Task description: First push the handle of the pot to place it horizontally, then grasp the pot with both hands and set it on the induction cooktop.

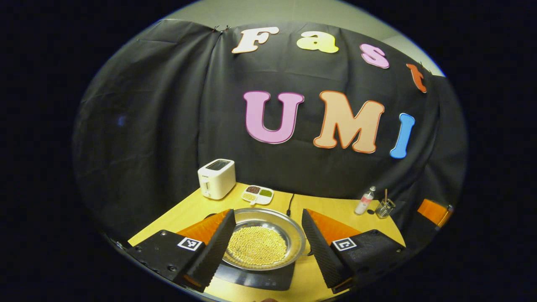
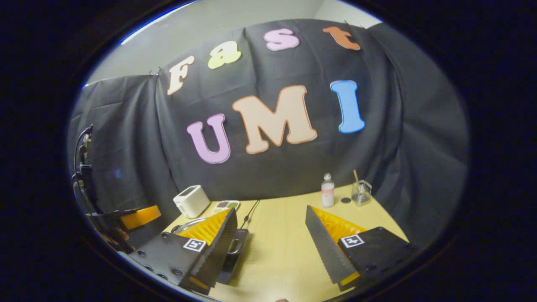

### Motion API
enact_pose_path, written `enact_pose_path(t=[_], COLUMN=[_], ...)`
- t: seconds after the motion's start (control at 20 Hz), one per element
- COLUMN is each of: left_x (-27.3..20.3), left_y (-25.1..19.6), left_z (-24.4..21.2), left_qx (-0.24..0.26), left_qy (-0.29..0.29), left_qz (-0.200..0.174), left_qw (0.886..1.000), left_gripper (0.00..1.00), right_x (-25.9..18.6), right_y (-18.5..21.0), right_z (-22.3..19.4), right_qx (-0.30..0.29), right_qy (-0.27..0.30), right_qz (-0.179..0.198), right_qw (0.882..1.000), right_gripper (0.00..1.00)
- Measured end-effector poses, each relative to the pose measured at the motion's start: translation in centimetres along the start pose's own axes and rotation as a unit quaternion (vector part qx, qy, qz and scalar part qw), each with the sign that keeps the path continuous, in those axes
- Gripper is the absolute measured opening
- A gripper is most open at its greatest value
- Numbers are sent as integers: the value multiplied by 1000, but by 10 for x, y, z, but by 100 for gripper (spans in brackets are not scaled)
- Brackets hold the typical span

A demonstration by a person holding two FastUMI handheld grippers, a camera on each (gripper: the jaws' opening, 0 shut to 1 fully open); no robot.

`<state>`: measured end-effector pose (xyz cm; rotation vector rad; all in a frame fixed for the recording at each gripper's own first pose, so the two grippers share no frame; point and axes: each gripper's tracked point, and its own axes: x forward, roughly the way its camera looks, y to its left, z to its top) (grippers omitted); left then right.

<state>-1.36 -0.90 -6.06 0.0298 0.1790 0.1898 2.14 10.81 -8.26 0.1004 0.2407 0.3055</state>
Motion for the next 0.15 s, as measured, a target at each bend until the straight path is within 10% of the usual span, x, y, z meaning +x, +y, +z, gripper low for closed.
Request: enact_pose_path(t=[0.15], left_x=[-9], left_y=[-21], left_z=[24], left_qx=[17], left_qy=[-61], left_qz=[7], left_qw=[998], left_gripper=[97], right_x=[-21], right_y=[-7], right_z=[29], right_qx=[-31], right_qy=[-45], right_qz=[2], right_qw=[999], right_gripper=[92])
